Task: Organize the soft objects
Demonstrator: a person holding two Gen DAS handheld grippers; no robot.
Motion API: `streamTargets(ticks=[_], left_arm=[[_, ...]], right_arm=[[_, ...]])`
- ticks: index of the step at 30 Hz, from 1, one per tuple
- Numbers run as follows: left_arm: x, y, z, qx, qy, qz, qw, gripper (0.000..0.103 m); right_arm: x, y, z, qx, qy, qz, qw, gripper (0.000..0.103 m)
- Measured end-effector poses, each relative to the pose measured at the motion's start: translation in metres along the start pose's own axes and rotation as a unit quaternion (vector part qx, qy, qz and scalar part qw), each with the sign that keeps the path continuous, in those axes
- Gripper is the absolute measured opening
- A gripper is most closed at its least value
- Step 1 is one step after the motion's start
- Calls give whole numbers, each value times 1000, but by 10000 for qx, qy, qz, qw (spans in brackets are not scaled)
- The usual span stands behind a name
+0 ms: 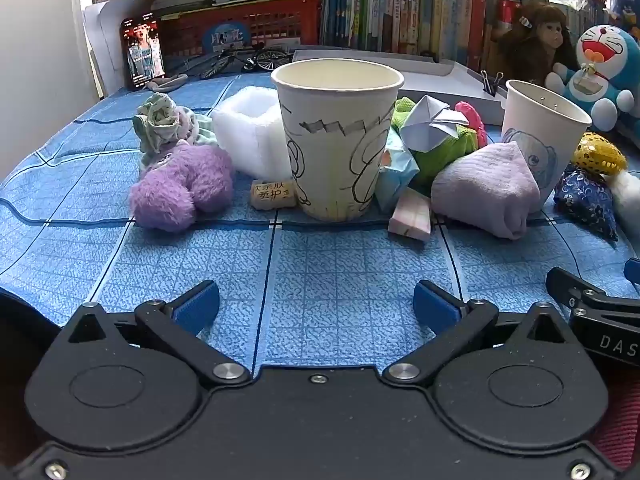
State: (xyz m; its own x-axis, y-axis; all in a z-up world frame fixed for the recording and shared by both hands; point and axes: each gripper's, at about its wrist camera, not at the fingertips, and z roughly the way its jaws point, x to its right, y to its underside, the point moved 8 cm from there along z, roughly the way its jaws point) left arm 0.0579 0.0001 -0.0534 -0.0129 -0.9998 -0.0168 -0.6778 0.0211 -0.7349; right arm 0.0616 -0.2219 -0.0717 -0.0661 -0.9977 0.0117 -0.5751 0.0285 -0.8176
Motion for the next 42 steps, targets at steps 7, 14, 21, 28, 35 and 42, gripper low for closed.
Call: streamTargets(ticks=[7, 14, 21, 28, 35, 42], left_arm=[[1, 1, 0, -133, -1, 3, 9999, 103], [-2, -2, 4, -139, 16, -28, 9999, 103], [-2, -1, 6, -150, 17, -21, 9999, 103], [-2, -1, 5, -153, 14, -20, 9999, 103], [-2, -2, 5, -153, 13, -18, 9999, 103], [-2, -2, 5, -153, 11, -18, 9999, 103]], right_arm=[[0, 0, 0, 12, 8, -12, 10000, 103], [-1, 0, 0, 27, -6, 4, 10000, 103], [-1, 0, 0, 45, -12, -1, 10000, 103], [-1, 0, 0, 48, -13, -1, 10000, 103], [-1, 0, 0, 52, -14, -4, 10000, 103], [-1, 0, 0, 55, -13, -4, 10000, 103]])
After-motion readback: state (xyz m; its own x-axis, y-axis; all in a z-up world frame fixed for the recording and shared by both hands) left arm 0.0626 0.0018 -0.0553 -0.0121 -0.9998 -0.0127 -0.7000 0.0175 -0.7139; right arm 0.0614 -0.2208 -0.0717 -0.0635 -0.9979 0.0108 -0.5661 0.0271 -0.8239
